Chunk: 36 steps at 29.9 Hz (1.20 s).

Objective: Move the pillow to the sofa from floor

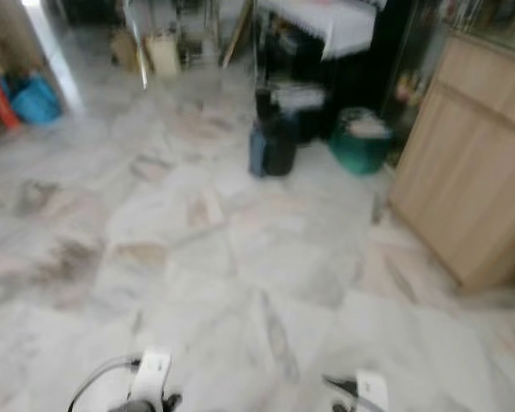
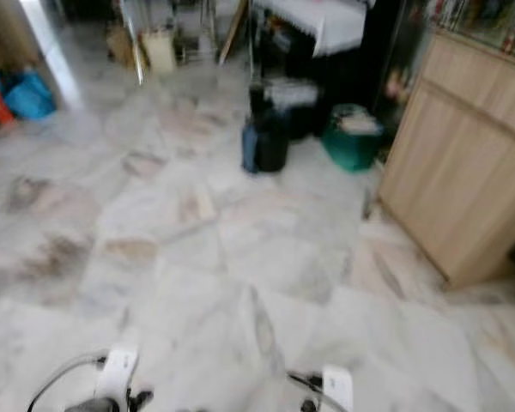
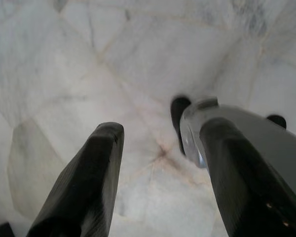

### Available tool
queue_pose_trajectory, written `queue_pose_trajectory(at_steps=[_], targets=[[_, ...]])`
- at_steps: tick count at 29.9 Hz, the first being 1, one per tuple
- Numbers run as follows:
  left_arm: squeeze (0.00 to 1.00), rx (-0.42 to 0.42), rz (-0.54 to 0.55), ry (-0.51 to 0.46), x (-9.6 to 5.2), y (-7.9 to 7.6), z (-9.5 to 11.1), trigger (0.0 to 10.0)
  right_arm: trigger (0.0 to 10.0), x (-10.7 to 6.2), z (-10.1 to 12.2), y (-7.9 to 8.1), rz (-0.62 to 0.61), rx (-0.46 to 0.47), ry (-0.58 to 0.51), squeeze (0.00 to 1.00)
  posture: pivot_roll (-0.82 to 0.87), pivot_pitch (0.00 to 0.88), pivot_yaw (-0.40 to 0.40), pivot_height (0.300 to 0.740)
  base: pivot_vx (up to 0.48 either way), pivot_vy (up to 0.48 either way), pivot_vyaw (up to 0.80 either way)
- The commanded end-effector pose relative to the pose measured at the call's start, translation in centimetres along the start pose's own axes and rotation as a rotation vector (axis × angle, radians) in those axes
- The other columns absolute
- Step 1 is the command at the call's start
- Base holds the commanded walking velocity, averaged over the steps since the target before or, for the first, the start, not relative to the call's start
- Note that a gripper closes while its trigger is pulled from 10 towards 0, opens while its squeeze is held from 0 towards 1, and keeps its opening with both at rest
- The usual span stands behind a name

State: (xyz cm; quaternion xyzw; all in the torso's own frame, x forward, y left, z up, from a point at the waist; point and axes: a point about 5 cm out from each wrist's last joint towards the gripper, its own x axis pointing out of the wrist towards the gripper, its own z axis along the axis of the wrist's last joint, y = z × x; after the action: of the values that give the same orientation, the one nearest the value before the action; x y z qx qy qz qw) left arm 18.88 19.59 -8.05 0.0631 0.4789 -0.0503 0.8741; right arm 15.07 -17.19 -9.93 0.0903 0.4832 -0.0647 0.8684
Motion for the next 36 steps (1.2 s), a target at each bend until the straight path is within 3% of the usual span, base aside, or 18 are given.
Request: queue_pose_trajectory(at_steps=[1, 5, 36], targets=[[0.0, 0.023, 0.01, -0.005, 0.01, 0.39, 0.5, 10.0, 10.0, 0.09, 0.3, 0.64, 0.008, -0.015, -0.015, 0.0, 0.03, 0.0, -0.003, 0.74, -0.285, 0.0, 0.0], [0.0, 0.023, 0.01, -0.004, 0.01, 0.39, 0.51, 10.0, 10.0, 0.09, 0.39, 0.64, 0.008, -0.023, -0.023, 0.0, 0.03, 0.0, -0.003, 0.74, -0.285, 0.0, 0.0], [0.0, 0.021, 0.012, -0.005, 0.0, 0.5, 0.56, 10.0, 10.0, 0.12, 0.4, 0.88, 0.042, -0.066, -0.01, 0.0, 0.04, 0.0, -0.003, 0.74, -0.283, 0.0, 0.8]])
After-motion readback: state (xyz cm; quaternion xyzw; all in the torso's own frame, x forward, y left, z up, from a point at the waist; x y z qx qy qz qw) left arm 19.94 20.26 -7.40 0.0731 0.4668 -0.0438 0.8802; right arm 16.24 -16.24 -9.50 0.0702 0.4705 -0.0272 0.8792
